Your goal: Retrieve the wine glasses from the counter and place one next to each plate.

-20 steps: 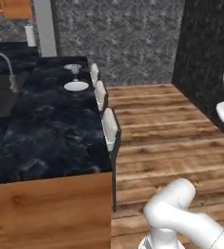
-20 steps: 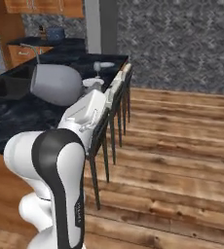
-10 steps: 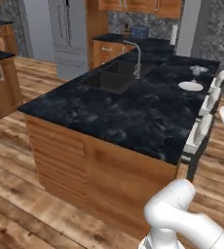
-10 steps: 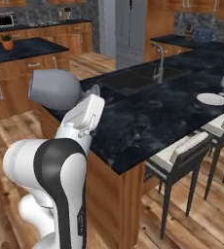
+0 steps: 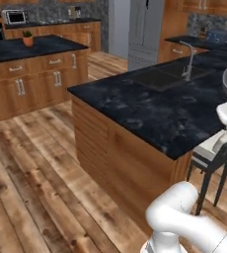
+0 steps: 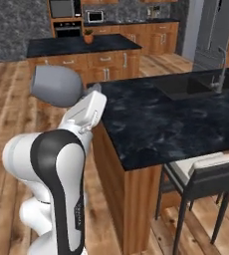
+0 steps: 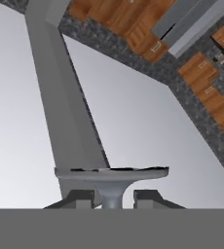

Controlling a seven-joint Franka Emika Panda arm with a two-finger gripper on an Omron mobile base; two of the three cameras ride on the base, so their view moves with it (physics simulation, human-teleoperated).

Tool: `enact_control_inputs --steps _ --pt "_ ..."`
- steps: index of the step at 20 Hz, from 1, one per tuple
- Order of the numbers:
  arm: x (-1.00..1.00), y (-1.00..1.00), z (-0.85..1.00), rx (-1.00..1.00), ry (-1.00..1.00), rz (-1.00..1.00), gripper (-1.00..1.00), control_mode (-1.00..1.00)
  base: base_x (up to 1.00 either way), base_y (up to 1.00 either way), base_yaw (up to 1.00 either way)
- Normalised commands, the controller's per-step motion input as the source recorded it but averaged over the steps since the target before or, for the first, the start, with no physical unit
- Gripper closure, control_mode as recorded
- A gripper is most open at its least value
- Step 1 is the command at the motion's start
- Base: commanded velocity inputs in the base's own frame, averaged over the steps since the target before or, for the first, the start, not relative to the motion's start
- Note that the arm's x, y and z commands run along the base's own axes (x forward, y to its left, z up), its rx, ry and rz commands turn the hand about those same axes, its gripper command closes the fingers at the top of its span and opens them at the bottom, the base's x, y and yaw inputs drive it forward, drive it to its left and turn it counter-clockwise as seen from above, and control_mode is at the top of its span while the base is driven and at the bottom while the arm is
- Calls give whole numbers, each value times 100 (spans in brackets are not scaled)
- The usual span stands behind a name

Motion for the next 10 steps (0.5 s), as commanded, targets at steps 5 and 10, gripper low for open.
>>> enact_control_inputs --steps 5,10 --pt "0 0 0 0 0 0 100 100 -54 -100 37" --pt "0 0 0 0 0 0 100 100 -24 -100 39"
